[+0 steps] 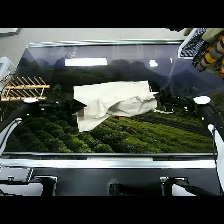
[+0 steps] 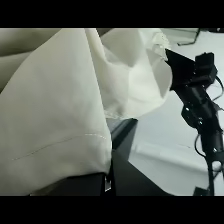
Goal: Fold the clothes and pants, and hang the long-sleeved shirts on hangers.
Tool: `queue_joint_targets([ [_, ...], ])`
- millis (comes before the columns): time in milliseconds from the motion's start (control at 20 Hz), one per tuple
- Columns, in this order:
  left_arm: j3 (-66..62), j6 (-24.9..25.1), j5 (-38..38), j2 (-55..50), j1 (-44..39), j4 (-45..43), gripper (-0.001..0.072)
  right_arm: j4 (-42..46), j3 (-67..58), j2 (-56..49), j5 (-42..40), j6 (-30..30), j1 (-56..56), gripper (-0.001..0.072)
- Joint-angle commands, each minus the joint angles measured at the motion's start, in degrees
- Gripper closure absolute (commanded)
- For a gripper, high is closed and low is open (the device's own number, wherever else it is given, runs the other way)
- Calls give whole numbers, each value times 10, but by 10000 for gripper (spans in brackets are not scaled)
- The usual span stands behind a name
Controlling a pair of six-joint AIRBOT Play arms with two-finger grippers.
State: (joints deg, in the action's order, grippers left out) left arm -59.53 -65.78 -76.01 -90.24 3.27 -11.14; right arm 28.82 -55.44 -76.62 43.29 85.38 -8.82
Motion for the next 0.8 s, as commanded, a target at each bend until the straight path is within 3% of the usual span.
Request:
queue_joint_targets([
  [0, -31, -63, -132, 10, 35, -42, 698, 73, -1, 45, 31, -38, 0, 676],
  [300, -24, -174, -136, 80, -5, -252, 698, 256, 0, 112, 154, -38, 0, 676],
  [500, 12, -183, -136, 107, -73, -291, 699, 335, 5, 124, 239, -37, 0, 676],
  [750, 70, -204, -135, 106, -127, -365, 698, 395, 57, 124, 227, -7, 0, 676],
])
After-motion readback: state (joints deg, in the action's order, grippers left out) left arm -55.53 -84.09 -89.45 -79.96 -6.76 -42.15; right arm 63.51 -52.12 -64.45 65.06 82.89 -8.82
